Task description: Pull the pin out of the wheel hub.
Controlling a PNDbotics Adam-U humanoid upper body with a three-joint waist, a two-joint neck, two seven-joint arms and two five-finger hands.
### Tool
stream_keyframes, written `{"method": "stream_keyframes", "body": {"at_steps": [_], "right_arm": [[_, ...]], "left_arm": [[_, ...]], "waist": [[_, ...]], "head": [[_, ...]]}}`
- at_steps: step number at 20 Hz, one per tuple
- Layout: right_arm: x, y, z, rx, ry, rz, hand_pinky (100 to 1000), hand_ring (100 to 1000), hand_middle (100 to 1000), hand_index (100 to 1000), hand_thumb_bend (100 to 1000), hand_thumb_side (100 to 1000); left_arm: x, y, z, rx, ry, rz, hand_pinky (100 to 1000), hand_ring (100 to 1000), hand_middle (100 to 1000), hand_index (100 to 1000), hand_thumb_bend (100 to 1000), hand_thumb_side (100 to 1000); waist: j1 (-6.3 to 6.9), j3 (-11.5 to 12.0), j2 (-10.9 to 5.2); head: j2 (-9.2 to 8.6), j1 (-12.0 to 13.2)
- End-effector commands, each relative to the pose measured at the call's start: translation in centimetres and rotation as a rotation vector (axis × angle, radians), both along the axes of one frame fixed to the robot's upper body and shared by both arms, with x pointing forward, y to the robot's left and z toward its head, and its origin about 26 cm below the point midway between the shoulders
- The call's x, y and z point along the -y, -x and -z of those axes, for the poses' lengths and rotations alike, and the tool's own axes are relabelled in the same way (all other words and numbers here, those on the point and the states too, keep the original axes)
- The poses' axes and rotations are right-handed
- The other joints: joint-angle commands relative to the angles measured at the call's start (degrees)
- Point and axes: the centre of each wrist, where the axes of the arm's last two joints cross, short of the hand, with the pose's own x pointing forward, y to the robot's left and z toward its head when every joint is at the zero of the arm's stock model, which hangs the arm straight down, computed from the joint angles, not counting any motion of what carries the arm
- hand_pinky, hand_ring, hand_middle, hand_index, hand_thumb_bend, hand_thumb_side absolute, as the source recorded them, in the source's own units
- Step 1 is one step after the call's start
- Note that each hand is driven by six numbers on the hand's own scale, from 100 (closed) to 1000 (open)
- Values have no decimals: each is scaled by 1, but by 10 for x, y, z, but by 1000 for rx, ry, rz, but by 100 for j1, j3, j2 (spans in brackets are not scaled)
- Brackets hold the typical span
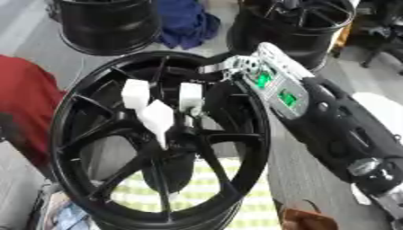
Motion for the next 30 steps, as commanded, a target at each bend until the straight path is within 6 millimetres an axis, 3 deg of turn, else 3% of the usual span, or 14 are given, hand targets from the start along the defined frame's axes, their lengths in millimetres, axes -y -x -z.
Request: {"method": "stream_keyframes", "body": {"at_steps": [1,2,5,11,18,22,27,29,30], "right_arm": [[3,7,-23,79,-34,-11,504,522,476,612,187,339],[2,10,-27,98,-49,-21,449,482,435,564,159,334],[2,21,-43,164,-107,-51,405,454,404,533,142,327],[11,46,-78,276,-218,-83,387,442,391,522,141,324],[53,72,-123,391,-329,-6,390,443,392,528,154,313],[93,78,-128,471,-354,153,406,453,400,538,171,325],[156,60,-113,508,-344,485,430,464,408,556,196,337],[175,50,-97,489,-361,610,498,520,460,631,231,345],[183,45,-88,474,-372,670,622,647,608,806,284,390]], "left_arm": [[-2,-1,-9,20,-29,1,715,624,645,828,100,856],[-2,-1,-9,19,-29,0,715,624,645,828,100,857],[-3,-1,-9,17,-29,-1,715,625,646,828,100,858],[-3,0,-8,10,-31,-3,715,625,646,828,100,859],[-7,3,-8,-2,-37,-18,715,626,647,828,100,862],[-12,6,-10,-3,-35,-38,715,626,648,828,100,864],[-18,10,-13,10,-24,-69,716,627,648,828,100,865],[-21,11,-15,18,-19,-84,716,627,648,828,100,866],[-23,13,-16,22,-17,-93,716,627,648,828,100,866]], "waist": [[36,-14,-61],[36,-19,-64],[35,-37,-72],[17,-90,-98],[-32,-231,-134],[-39,-339,-106],[22,-552,19],[53,-661,81],[70,-719,114]], "head": [[-7,3],[-4,6],[0,14],[3,26],[3,115],[-53,222],[-210,406],[-280,504],[-316,561]]}}
